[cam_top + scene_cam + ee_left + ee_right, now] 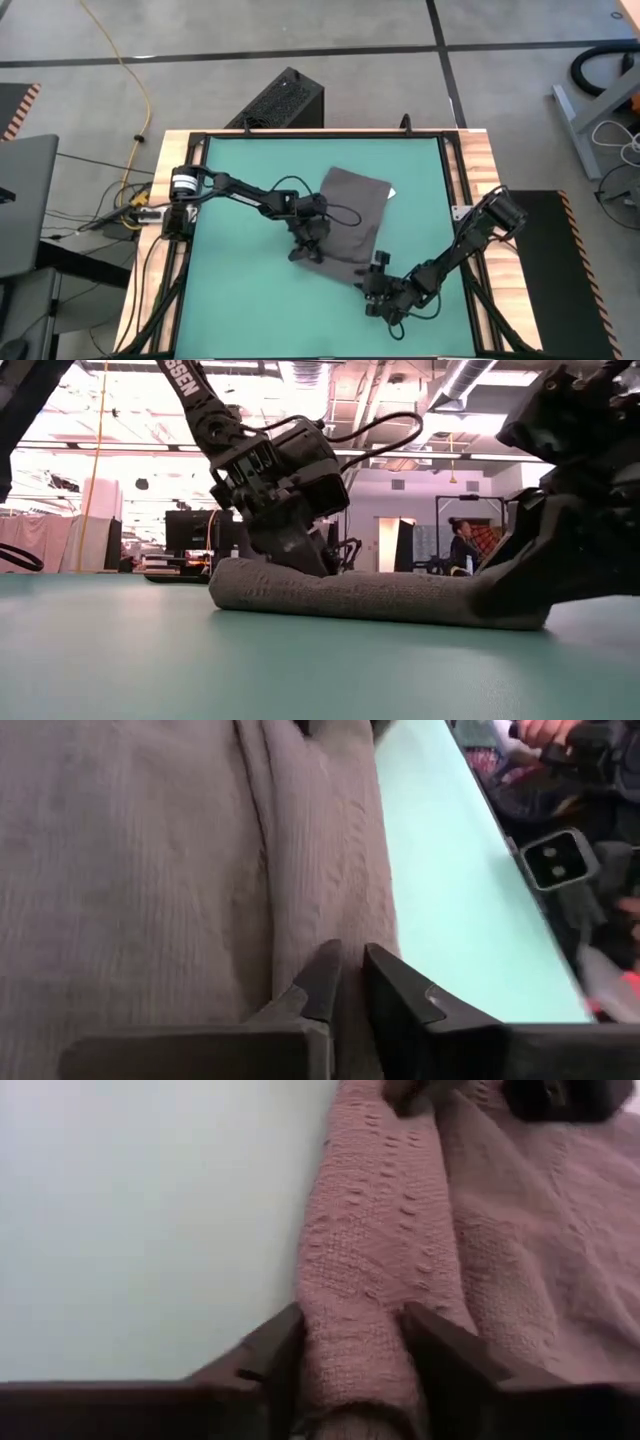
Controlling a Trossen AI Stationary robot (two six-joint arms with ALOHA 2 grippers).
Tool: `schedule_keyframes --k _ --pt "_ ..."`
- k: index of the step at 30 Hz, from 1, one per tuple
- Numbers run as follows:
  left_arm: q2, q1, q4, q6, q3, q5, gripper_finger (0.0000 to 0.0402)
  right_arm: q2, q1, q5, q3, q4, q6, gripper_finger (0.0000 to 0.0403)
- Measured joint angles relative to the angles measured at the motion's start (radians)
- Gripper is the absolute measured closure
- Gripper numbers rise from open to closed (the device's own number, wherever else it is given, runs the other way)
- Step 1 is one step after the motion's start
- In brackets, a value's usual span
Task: Roll towel into tight, uniform cylinder
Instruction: Roll the gray towel
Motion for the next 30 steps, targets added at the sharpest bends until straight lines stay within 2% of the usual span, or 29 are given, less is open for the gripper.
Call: schedule_keyframes --k 5,6,14,17,20,25,30 --pt "-0.086 0.022 -0.121 0.071 0.023 0.012 0.0347 -0.022 0.004 -0.034 -0.002 -0.016 0.008 0.0336" --pt "-0.1 0.023 -0.127 0.092 0.025 0.012 0.0343 -0.028 0.005 -0.04 -0.002 -0.018 0.01 0.0344" --pt "-0.19 0.021 -0.217 0.162 0.023 0.011 0.0314 -0.063 0.007 -0.094 -0.005 -0.035 0.17 0.0344" --pt "-0.258 0.017 -0.202 0.185 -0.023 -0.015 0.0313 -0.066 0.008 -0.107 -0.005 -0.032 0.25 0.0344" --pt "-0.349 -0.01 -0.095 0.174 -0.115 -0.078 0.0313 -0.066 0.009 -0.107 -0.005 -0.03 0.338 0.0344" --pt "-0.49 -0.09 0.275 0.136 -0.33 -0.182 0.0312 -0.075 0.024 -0.098 -0.005 -0.014 0.436 0.0344" --pt "-0.481 -0.163 0.583 0.228 -0.496 -0.356 0.031 -0.112 0.048 -0.055 -0.005 -0.027 0.512 0.0344"
